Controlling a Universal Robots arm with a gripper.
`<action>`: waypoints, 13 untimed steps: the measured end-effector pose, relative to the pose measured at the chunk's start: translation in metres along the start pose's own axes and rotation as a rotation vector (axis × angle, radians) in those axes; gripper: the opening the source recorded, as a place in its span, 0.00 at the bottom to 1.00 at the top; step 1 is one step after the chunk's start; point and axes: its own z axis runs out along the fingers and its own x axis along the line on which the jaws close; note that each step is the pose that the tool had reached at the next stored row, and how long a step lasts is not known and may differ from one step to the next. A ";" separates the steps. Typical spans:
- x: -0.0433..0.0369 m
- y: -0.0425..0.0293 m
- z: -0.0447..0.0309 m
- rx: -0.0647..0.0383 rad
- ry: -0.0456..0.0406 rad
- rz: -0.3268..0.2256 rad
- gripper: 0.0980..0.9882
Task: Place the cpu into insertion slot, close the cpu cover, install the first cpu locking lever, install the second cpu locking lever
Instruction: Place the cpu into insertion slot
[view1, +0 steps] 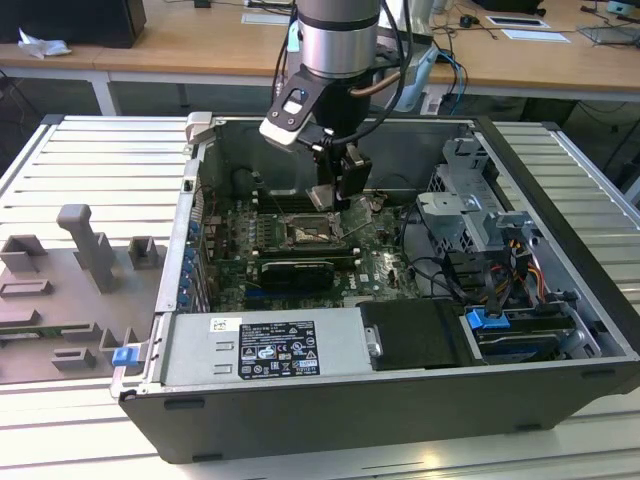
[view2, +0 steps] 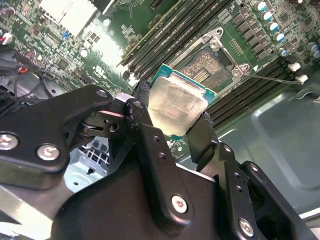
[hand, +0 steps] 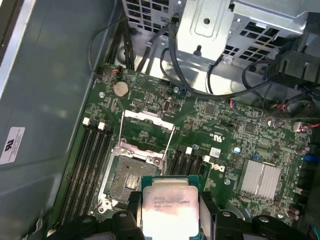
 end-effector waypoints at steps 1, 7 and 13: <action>0.0000 0.0000 0.0007 0.000 -0.0013 0.010 0.50; 0.0001 -0.0006 0.0078 0.001 -0.0089 0.081 0.50; 0.0002 -0.0010 0.0135 0.004 -0.0087 0.082 0.50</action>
